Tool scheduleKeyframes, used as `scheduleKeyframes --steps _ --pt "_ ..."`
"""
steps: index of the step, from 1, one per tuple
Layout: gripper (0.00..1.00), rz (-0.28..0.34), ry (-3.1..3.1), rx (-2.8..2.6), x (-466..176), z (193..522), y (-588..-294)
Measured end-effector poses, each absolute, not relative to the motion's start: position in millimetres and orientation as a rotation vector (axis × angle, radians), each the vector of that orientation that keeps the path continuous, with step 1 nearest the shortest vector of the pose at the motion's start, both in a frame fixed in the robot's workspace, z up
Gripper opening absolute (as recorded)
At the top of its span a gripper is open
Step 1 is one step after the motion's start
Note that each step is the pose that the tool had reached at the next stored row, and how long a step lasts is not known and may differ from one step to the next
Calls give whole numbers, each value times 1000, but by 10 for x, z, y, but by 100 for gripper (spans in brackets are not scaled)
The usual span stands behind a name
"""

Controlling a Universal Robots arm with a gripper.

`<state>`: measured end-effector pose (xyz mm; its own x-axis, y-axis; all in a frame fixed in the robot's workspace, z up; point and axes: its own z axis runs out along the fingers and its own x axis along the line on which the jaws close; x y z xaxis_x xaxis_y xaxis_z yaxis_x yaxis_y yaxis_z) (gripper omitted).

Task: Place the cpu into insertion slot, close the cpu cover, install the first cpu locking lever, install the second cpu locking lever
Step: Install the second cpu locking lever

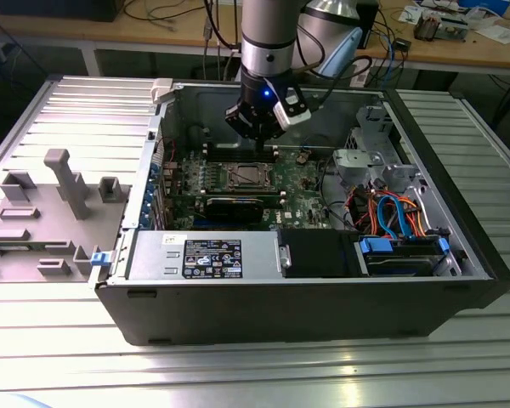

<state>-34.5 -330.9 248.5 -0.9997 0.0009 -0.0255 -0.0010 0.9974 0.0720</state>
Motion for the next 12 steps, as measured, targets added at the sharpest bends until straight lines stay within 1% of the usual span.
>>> scheduleKeyframes --steps 12 --pt "11 112 3114 0 -345 2509 -3341"
